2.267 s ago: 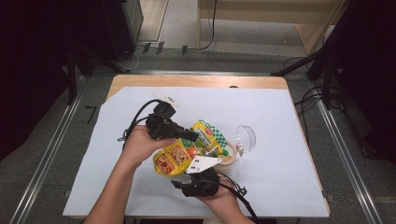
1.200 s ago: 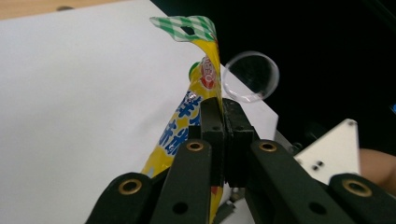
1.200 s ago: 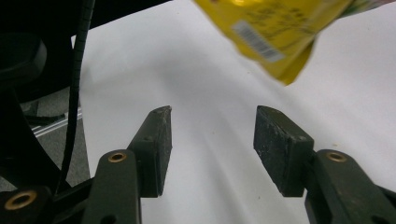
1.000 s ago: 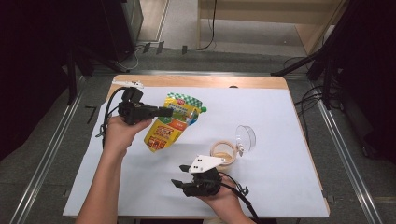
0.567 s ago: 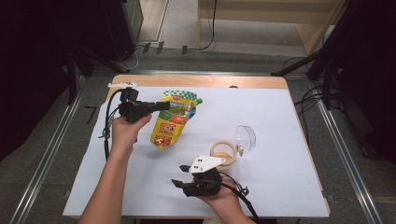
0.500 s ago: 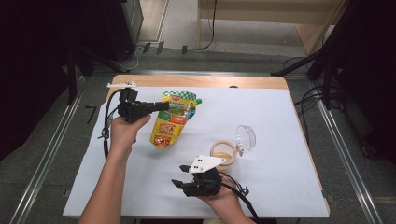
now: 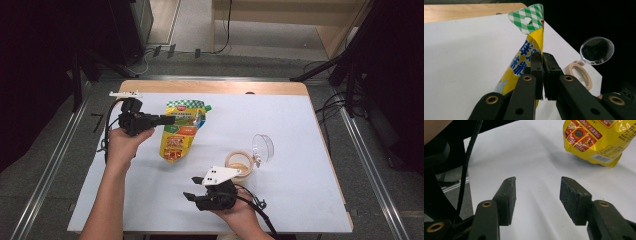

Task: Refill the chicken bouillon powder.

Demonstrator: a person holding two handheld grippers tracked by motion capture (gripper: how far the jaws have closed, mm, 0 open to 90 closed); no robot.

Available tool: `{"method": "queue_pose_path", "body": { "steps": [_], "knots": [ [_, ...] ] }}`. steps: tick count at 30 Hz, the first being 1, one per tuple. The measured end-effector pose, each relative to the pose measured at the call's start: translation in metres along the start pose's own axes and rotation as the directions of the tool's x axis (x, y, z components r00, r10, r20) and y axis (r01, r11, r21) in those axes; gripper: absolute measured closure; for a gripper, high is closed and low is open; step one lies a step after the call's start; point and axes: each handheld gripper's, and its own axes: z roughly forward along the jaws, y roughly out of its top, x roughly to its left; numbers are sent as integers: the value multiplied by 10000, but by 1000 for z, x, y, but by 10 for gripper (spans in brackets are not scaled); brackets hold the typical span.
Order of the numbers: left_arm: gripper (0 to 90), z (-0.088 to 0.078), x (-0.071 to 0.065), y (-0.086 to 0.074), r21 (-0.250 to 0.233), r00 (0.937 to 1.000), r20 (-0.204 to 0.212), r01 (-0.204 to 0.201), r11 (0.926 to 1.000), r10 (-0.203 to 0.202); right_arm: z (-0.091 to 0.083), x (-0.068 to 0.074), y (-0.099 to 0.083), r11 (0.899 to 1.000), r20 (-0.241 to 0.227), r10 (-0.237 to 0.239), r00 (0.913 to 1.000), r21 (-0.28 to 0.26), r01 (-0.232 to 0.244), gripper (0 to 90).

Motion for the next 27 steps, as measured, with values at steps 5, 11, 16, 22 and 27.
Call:
{"method": "queue_pose_path", "body": {
  "steps": [5, 11, 16, 22, 27],
  "knots": [
    [836, -4, 3, -4, -77, 9998, 112, 142, 9999, -141, 1, 1, 2, 10000, -98, -49, 9999, -26, 48, 484],
    [781, -4, 2, -7, 86, 10000, 15, 50, 10000, -50, 2, 2, 3, 9999, -164, -155, 9997, 24, 156, 484],
    [718, -7, 2, -9, 152, 9999, -7, 118, 9998, -118, 4, 3, 4, 9998, -210, -193, 9996, 53, 194, 484],
    [681, -14, 1, -9, 41, 10000, 71, 31, 10000, -31, 4, 2, 4, 9998, -246, -170, 9996, 61, 172, 485],
    [647, -23, -3, -7, -179, 9999, -51, -159, 9997, 158, 4, 0, 5, 9999, -243, -119, 9996, 67, 121, 485]
  ]
}}
